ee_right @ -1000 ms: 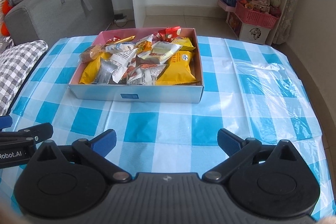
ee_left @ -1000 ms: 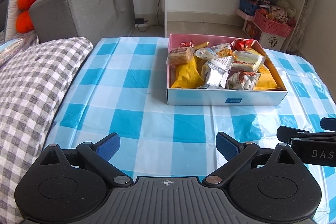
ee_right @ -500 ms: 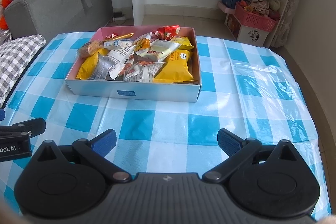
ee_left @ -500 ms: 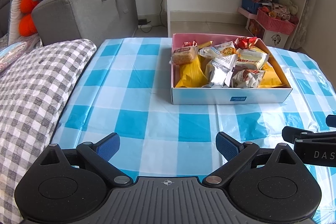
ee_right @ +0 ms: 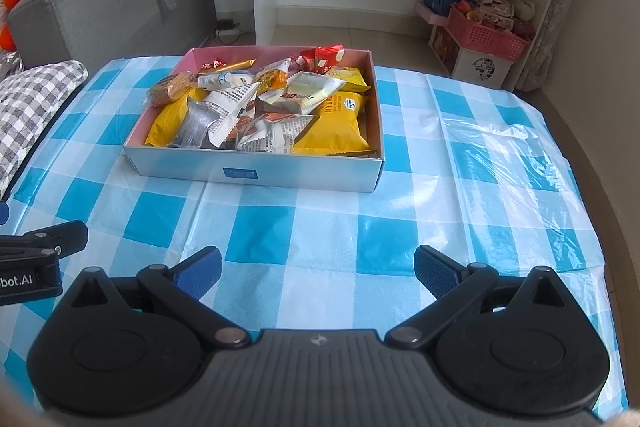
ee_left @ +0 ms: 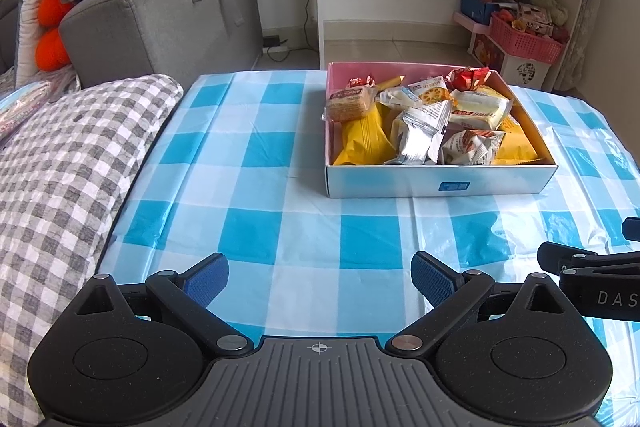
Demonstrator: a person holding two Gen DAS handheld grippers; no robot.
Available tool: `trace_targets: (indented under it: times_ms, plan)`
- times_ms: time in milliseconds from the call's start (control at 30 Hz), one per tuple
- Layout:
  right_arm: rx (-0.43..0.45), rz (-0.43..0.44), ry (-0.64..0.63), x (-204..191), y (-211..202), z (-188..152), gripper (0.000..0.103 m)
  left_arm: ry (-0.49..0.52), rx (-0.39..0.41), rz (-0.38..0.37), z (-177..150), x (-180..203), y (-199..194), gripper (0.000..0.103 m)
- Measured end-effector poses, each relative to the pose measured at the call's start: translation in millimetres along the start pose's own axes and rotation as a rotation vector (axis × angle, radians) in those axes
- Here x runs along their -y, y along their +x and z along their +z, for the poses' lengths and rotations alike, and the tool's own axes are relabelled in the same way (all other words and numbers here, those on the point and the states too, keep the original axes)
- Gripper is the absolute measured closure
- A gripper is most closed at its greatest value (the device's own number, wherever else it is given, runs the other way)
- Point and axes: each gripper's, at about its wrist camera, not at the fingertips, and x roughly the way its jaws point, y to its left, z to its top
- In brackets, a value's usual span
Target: Organize snacks
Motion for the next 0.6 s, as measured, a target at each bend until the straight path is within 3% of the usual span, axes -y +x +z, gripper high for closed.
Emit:
trace_targets:
  times_ms: [600]
  plan:
    - [-0.004, 0.001, -0.002, -0.5, 0.9, -1.1, 0.0, 0.001, -0.002, -0.002, -0.8, 0.1, 0.7, 0.004]
